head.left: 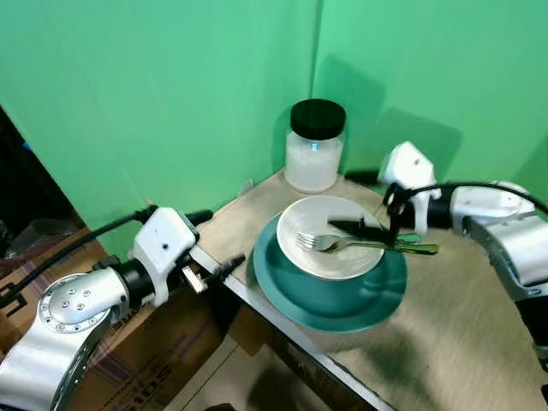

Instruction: Setting the table

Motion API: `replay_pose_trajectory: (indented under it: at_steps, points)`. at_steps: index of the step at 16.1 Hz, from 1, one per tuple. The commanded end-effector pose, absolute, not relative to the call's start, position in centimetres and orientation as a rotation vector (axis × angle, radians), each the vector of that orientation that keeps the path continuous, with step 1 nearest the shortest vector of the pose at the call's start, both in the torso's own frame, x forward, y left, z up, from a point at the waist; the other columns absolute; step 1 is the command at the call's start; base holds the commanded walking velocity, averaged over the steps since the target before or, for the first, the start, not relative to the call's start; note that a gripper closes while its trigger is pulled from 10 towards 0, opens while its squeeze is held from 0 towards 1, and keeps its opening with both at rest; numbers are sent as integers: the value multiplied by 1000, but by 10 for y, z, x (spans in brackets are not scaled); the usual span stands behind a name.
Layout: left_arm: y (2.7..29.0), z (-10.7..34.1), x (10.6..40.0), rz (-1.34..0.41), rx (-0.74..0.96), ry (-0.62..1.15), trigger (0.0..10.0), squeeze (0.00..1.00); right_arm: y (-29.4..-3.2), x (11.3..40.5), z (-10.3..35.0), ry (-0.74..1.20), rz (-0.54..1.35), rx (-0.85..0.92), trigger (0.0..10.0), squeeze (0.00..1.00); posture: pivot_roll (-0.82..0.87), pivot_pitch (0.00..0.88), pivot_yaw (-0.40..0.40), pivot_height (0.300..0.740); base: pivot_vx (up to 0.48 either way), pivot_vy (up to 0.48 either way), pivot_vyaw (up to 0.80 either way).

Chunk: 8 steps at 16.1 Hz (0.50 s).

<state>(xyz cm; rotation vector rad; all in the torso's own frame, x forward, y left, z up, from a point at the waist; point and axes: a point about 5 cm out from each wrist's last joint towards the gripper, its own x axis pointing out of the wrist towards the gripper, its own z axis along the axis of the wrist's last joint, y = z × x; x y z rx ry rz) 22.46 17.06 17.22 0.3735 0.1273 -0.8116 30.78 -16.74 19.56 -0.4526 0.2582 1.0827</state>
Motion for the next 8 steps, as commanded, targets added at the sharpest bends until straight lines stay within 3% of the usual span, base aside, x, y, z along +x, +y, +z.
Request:
replay_pose_trajectory:
  at_steps: [1,4,5,6,8]
  points:
    - [165,175,222,-863,374,122,10000,39,-166,305,191,307,1114,-458,10000,0,30,15,21,740,0,0,0]
    - [160,176,223,-911,388,123,10000,39,-167,302,182,388,1154,-436,10000,0,18,10,34,740,0,0,0]
    - [160,176,224,-921,393,124,10000,31,-167,302,180,415,1158,-455,7922,0,14,7,40,740,0,0,0]
    - [160,175,225,-924,394,124,10000,39,-166,302,178,434,1157,-462,4275,0,11,3,46,740,0,0,0]
    - [158,175,227,-939,398,120,10000,35,-162,307,174,477,1117,-466,1137,0,12,0,53,740,0,0,0]
